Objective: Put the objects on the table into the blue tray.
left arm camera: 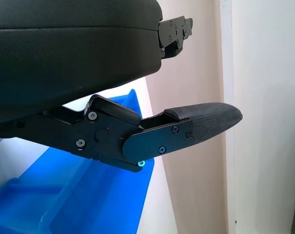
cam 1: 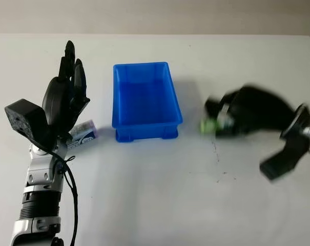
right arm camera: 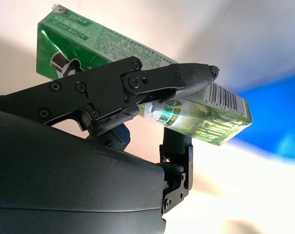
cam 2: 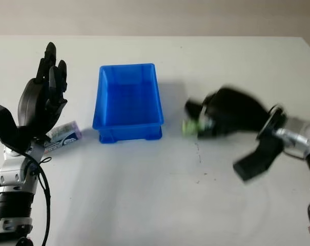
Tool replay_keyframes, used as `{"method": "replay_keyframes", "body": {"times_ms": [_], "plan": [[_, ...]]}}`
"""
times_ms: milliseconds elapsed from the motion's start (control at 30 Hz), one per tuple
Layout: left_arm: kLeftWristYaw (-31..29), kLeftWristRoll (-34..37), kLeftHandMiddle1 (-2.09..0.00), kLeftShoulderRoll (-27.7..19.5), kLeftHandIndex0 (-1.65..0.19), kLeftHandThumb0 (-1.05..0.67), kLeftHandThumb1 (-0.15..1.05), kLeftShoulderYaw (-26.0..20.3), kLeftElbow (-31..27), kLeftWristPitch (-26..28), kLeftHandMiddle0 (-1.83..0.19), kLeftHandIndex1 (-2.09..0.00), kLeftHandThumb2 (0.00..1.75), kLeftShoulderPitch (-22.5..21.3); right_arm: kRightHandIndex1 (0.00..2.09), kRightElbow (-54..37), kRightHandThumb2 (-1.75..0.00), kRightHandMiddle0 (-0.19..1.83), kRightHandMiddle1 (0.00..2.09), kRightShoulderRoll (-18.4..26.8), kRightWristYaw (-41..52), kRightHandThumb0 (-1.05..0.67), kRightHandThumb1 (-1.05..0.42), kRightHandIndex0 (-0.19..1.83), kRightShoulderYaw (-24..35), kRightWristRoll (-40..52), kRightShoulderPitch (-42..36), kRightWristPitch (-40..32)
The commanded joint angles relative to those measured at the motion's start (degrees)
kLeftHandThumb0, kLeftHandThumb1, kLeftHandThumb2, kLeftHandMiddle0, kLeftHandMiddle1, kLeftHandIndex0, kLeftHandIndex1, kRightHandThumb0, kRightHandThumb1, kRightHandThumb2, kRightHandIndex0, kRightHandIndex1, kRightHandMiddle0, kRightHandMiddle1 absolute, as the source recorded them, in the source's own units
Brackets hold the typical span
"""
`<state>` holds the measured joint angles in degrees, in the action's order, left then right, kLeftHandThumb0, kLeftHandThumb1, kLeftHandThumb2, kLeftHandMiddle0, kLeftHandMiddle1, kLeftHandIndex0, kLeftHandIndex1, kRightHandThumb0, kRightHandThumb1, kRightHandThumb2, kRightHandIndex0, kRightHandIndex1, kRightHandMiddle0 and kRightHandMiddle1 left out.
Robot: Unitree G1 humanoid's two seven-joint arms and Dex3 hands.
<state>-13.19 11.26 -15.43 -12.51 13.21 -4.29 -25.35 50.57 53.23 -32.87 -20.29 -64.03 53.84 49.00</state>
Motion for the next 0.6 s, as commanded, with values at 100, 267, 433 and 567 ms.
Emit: {"method": "replay_keyframes", "body": {"times_ms": [100,267,433,567], "plan": [[-0.24,0.16,0.0,-0.31,0.19,-0.8,1.05,-0.14,-0.17,-0.44,0.19,0.0,0.69,0.01,2.09,2.14,-0.18,0.86,2.09,-2.06,-3.95,-0.54,-1.05,1.09,-0.66,1.68,8.78,-5.33],[-0.08,0.39,0.0,-0.07,0.19,-0.79,1.05,-0.31,-0.05,-0.33,0.19,0.0,0.68,-0.05,2.09,2.64,-0.24,0.97,2.09,-6.28,-8.07,-0.53,-1.05,1.19,-1.41,3.31,13.74,-9.07],[0.71,-0.02,0.0,0.47,0.19,-0.8,1.05,0.15,-0.66,-0.02,0.19,0.0,0.68,0.28,2.09,1.11,-0.33,0.85,2.09,-14.27,-6.82,-0.52,-1.05,1.13,-0.51,10.5,13.54,-8.86],[1.07,-0.16,0.0,0.76,0.19,-0.81,1.05,0.42,-1.58,0.61,0.19,0.0,0.68,0.81,2.09,1.14,-0.34,0.79,2.09,-20.54,-2.44,-0.53,-1.05,1.11,-1.15,16.3,12.74,-5.66]]}}
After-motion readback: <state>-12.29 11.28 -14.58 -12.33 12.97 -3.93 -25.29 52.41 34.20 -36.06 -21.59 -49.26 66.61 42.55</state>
